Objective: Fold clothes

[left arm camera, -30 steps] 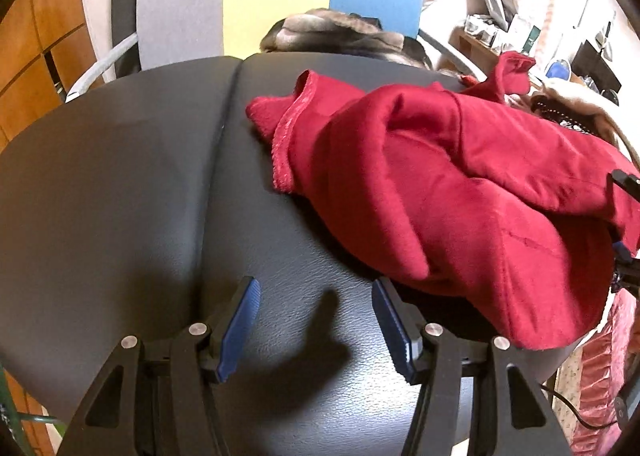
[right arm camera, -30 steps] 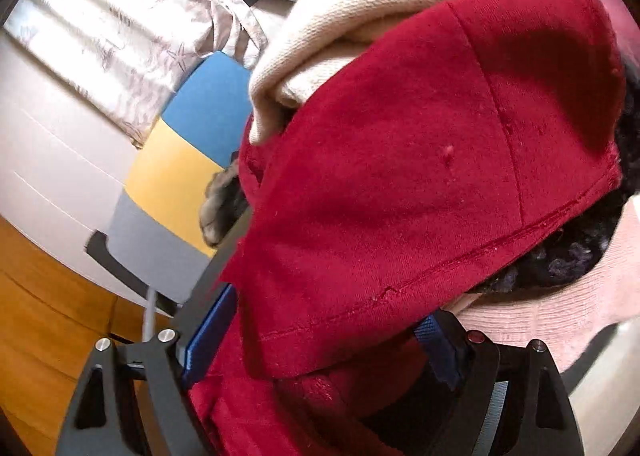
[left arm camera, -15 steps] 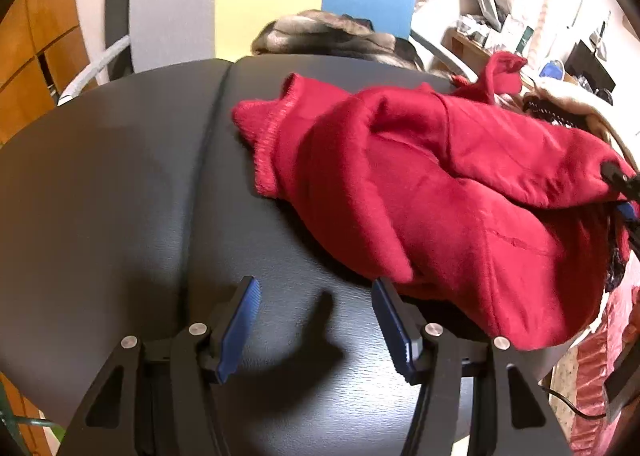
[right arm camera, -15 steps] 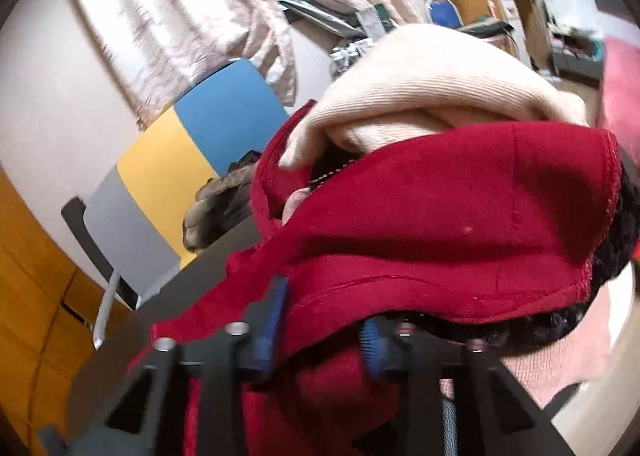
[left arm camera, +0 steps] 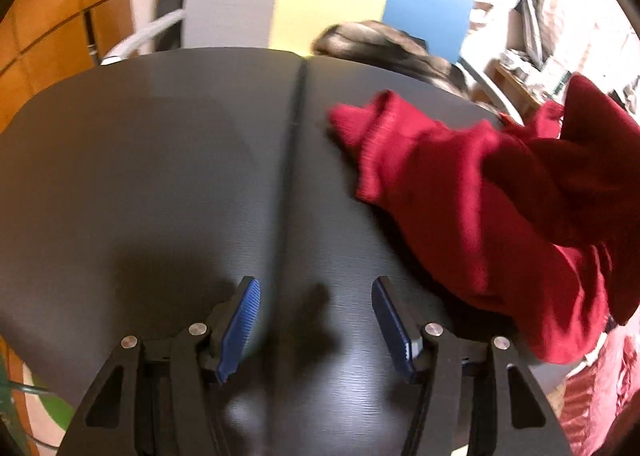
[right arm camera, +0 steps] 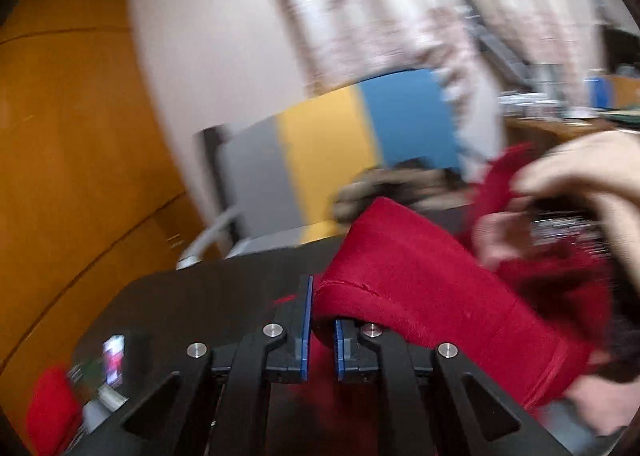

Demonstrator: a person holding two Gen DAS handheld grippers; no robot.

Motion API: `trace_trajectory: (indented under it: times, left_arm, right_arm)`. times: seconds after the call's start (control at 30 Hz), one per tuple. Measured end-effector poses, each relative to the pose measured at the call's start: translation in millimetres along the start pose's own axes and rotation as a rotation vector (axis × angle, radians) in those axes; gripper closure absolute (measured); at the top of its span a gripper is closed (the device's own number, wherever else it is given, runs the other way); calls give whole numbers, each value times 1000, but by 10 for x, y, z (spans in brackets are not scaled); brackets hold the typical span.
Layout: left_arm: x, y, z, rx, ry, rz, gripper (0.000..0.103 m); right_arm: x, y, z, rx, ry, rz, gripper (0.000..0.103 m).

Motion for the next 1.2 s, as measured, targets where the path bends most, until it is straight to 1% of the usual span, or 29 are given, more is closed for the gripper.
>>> trace_trajectory:
  times: [0.13, 0.17, 0.2, 0.23, 0.27, 0.3, 0.33, 0.37, 0.4, 0.47, 0.5, 0.53, 0.57, 0.6, 0.63, 0.67, 0.7, 0.73, 0.77, 0.8, 0.87, 0.9, 0.97, 1.0, 1.07, 1.17, 1.2]
  left_arm:
    - [71, 231, 481, -75, 75, -7, 43]
    - [99, 299, 605, -92, 99, -4, 43]
    - [129, 362, 719, -107, 125, -3, 43]
    - [154, 443, 860, -113, 150, -11, 43]
    - [177, 532, 1012, -118, 174, -20, 43]
    - [203, 590, 1142, -113, 195, -29, 44]
    - [235, 619, 1191, -95, 225, -37, 44]
    - [244, 645, 1265, -71, 252, -48, 44]
    - [281, 642, 1264, -40, 287, -46, 44]
    - [372, 589, 1101, 44, 328, -16, 44]
    - [429, 538, 1079, 84, 343, -3, 44]
    - [468, 495, 953, 132, 351, 21, 43]
    - [500, 460, 787, 185, 358, 48, 43]
    - [487, 456, 648, 231, 350, 74, 40]
    - [458, 463, 520, 275, 337, 100, 32]
    - [398, 455, 377, 316, 312, 117, 30]
    - [350, 433, 257, 346, 277, 125, 26]
    - [298, 423, 127, 354, 224, 133, 23]
    - [212, 446, 27, 338, 176, 115, 18]
    - [115, 479, -60, 315, 132, 89, 18]
    - [27, 481, -269, 250, -8, 25, 18]
    - [-5, 481, -349, 213, -74, 6, 18]
    - [32, 374, -499, 164, -179, -26, 18]
    - [21, 286, -562, 146, -230, -23, 18]
    - [160, 39, -686, 111, -333, 43, 18]
    - [485, -140, -639, 139, -352, 151, 18]
    - [593, -154, -583, 146, -337, 178, 18]
  right_arm:
    - [383, -234, 671, -191, 65, 96, 93]
    - [549, -288, 738, -210, 82, 135, 90]
    - [754, -341, 748, -212, 98, 184, 89]
    - [909, -355, 740, -211, 113, 227, 85]
    - [1036, -347, 721, -210, 127, 268, 73]
    - [1162, -337, 701, -208, 140, 309, 57]
    - [1227, -285, 696, -217, 143, 329, 49]
    - [1240, -176, 685, -230, 143, 335, 35]
    - [1226, -66, 690, -236, 144, 335, 29]
    - [1103, 182, 595, -249, 145, 301, 29]
    - [1034, 312, 533, -256, 145, 281, 29]
    - [966, 430, 444, -252, 148, 259, 27]
    - [899, 542, 340, -241, 153, 236, 23]
    - [831, 654, 235, -231, 158, 213, 20]
    - [764, 747, 148, -207, 164, 189, 17]
    - [691, 813, 66, -175, 171, 163, 17]
    - [614, 871, -19, -144, 176, 135, 17]
    - [522, 905, -94, -117, 187, 105, 17]
    - [421, 926, -164, -93, 199, 73, 15]
    - [339, 921, -219, -65, 214, 53, 9]
    - [219, 798, -404, 18, 250, 51, 6]
    - [193, 709, -509, 47, 261, 65, 6]
    - [193, 508, -698, 85, 266, 108, 6]
    - [220, 414, -779, 106, 259, 140, 7]
    - [277, 271, -919, 155, 246, 191, 11]
    - [326, 241, -1012, 213, 252, 194, 14]
    - [338, 255, -1041, 233, 258, 189, 14]
Point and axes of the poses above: each gripper's, at about its wrist camera, not at the fingertips, and y roughly against the way its jaws point, z to its left, x to its underside, the point moved 10 cm from there along -y, roughly the way its jaws point, and after that the axes turned 10 degrees about -z, right-handed, at the moved point
